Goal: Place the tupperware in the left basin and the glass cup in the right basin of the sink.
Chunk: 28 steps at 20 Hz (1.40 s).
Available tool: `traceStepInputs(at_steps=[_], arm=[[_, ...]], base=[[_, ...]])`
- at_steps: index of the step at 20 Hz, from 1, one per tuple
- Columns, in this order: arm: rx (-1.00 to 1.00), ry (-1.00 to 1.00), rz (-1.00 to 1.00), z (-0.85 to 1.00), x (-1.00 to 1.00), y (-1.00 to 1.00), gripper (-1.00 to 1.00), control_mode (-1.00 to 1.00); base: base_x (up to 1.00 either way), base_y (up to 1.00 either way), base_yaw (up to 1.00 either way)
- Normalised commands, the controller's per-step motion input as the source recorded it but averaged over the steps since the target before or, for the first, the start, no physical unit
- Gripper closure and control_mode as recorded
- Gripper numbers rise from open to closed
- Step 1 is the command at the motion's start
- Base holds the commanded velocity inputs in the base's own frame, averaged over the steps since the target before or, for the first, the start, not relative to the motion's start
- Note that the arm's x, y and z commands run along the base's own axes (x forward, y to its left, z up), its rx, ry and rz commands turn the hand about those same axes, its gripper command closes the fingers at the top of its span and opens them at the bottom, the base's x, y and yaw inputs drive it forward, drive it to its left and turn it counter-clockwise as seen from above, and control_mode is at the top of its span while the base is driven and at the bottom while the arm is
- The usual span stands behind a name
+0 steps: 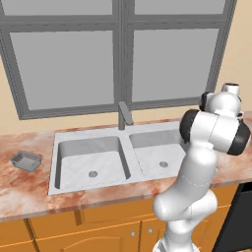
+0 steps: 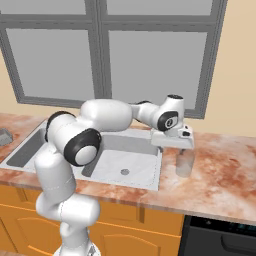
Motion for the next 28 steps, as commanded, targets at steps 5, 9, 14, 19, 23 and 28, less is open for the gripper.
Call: traceStepInputs(at_steps=[5,9,14,19,23,28], arm=[[0.0,-0.02,0.0,-0.16,0.02,-0.02,-1.0,-1.0],[0.0,-0.02,0.0,-0.17,0.02,0.0,-1.0,-1.0],[0.02,0.0,0.0,-0.2,0.0,0.0,-1.0,-1.0],[0.02,0.0,0.0,-0.25,0.0,0.0,1.0,-1.0],[0.01,0.0,0.0,-0.18,0.05,0.03,1.0,-1.0],[0.01,0.0,0.0,-0.07,0.17,0.09,1.0,-1.0]], base=[[0.0,0.0,0.0],[0.0,0.0,0.0],[0.0,0.0,0.0],[0.0,0.0,0.0],[0.0,0.0,0.0],[0.0,0.0,0.0]])
